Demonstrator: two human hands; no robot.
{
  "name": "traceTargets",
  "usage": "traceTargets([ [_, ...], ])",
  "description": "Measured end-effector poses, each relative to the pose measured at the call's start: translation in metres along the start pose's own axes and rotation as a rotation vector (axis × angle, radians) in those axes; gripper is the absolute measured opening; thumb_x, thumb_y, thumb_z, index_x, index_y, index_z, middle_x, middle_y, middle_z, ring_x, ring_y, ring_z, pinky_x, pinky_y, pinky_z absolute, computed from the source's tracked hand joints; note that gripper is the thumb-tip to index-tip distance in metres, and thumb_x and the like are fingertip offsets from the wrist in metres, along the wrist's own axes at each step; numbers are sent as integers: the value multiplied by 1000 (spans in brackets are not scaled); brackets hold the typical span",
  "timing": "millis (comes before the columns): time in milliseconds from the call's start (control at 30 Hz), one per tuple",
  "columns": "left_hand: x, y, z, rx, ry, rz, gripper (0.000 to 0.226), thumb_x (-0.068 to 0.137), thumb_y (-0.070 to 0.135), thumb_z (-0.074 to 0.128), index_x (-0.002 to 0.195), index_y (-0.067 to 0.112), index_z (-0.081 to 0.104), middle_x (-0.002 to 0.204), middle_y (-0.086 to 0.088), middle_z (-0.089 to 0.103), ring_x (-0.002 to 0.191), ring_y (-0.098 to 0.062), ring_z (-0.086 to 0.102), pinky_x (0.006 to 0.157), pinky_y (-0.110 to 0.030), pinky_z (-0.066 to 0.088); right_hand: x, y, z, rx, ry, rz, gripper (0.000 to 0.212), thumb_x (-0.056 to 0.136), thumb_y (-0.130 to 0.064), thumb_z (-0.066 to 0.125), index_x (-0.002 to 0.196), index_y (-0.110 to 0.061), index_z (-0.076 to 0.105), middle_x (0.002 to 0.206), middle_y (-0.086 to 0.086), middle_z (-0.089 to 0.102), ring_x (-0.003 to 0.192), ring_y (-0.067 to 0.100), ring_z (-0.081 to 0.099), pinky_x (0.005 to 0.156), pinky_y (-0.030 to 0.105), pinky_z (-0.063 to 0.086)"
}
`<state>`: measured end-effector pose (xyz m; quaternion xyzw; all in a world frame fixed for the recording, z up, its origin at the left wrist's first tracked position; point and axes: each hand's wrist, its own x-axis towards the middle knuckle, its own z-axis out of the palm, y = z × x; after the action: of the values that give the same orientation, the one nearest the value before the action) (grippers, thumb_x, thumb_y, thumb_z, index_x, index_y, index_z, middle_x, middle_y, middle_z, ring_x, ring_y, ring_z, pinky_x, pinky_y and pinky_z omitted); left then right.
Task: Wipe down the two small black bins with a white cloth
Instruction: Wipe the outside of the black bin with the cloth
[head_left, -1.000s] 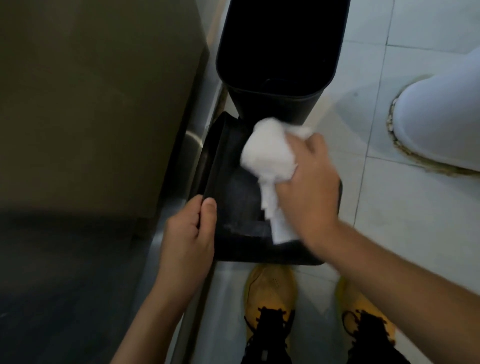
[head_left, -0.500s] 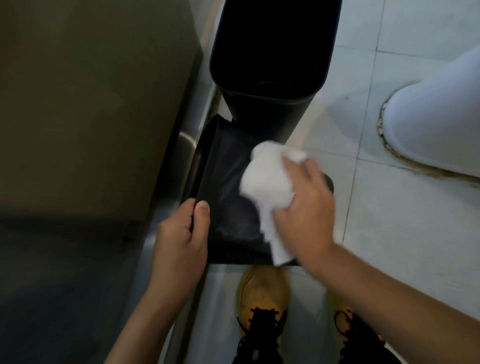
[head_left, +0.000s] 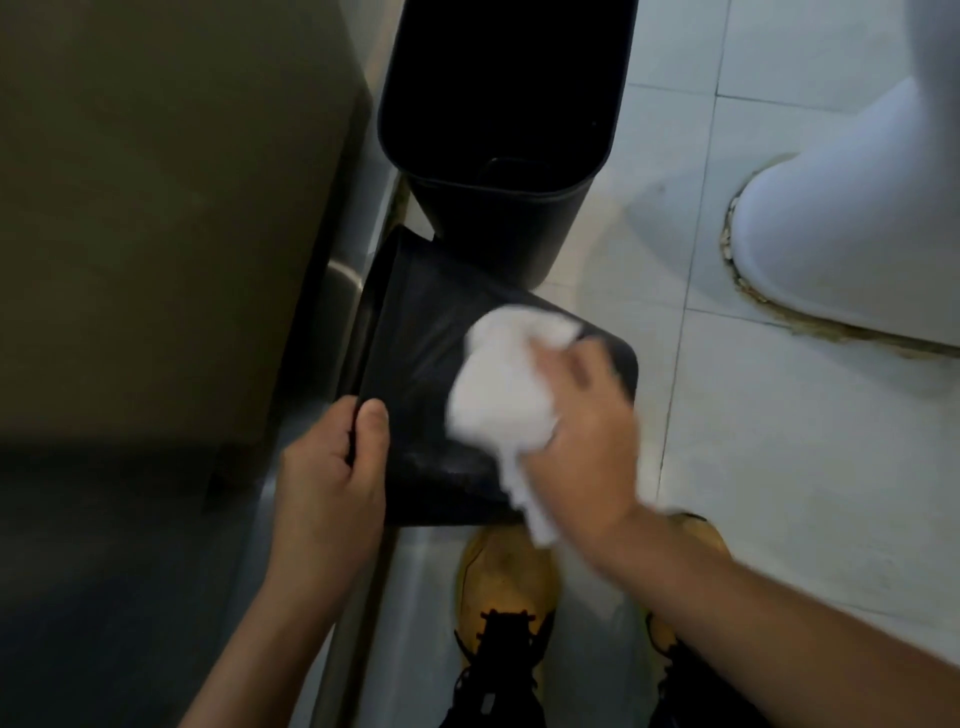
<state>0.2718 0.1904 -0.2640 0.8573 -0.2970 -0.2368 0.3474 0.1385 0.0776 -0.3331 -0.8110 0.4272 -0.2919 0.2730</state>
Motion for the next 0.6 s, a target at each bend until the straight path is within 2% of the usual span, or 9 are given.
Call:
traceTargets([
  [67,0,-6,0,45,7,-6,40,101,29,46,69,6,51,57,-12,49,52,-23,45,50,-45,37,-20,-20,3,51,-34,-258,29,102,-18,49,114,-6,73,89,13,62,75,22,59,69,29,52],
  [133,0,-5,-1,50,3,2,44,97,36,42,69,4,51,57,-15,50,53,-25,45,49,-42,36,-15,-9,2,59,-64,-316,36,106,-23,43,110,-5,74,87,13,63,75,20,60,71,27,53],
  [200,-1,1,-1,11,-8,-3,47,100,34,40,69,1,50,59,-21,49,53,-30,44,47,-42,33,-2,22,1,21,-12,-127,30,98,-16,50,116,-4,70,96,16,63,80,22,60,71,28,51],
  [300,-3,11,-1,-44,-33,-21,40,97,29,41,72,-1,51,63,-25,50,52,-33,44,46,-45,33,17,71,-13,-56,35,272,42,83,-22,61,123,-9,64,108,14,59,87,31,62,69,32,48],
  [367,-1,13,-2,-67,-45,-41,39,97,28,41,73,-1,51,63,-26,49,52,-36,43,44,-46,31,16,69,-15,-88,32,338,48,79,-17,70,126,-9,63,109,13,57,89,31,61,71,34,50],
  [467,0,8,-1,-21,-32,-44,38,99,26,43,70,3,50,59,-22,48,47,-31,41,45,-46,32,-11,22,-7,-12,1,78,44,82,-9,69,126,-7,63,105,13,58,84,22,59,71,30,53],
  [533,-1,3,0,29,2,-30,39,100,22,45,64,7,46,53,-13,44,44,-18,38,43,-38,30,-30,-2,0,31,-33,-170,25,96,-13,60,118,-6,69,93,12,60,76,20,58,68,28,54],
  [600,-2,3,1,44,10,-21,40,100,19,46,62,6,45,51,-11,42,44,-11,37,41,-31,25,-27,6,1,25,-71,-262,26,103,-17,51,112,-6,73,88,12,62,72,22,60,66,31,55],
])
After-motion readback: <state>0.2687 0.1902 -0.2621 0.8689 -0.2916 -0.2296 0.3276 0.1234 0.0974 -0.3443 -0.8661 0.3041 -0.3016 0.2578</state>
